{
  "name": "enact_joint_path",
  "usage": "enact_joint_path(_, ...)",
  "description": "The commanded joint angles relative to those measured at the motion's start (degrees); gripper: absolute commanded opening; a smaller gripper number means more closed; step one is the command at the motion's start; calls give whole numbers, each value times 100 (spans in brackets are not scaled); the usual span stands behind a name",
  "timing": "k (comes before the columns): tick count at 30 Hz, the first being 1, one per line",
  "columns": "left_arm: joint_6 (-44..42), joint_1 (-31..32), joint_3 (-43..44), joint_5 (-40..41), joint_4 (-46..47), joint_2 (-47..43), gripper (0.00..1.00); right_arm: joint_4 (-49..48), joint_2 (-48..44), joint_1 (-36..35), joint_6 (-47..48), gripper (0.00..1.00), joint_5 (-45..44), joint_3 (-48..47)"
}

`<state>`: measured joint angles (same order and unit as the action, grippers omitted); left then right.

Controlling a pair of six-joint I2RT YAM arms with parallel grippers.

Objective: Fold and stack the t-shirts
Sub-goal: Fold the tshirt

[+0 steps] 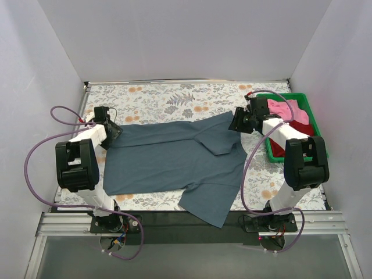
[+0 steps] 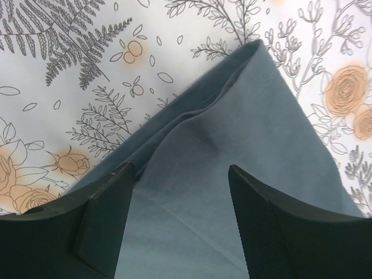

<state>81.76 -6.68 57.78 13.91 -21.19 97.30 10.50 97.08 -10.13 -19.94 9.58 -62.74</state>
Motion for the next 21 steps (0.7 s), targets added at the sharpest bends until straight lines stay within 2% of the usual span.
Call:
enact_joint_path(1,-116,44,234,94,-148,-18,61,66,-286,11,-71,46,158,261)
enact_joint_path(5,-133,96,207,156,-192,-9,61,136,-400,2,-71,45,202,534)
enact_joint_path(9,-142,167,234,191,-219,61,56,145,-479,2,-89,45,237,710)
enact_joint_path(16,-142,263,366,375,-394,123,35,154,-514,2,-106,45,175,790)
enact_joint_path(21,-204,299,418,524,-412,44,12,145,-514,2,-97,45,96,825)
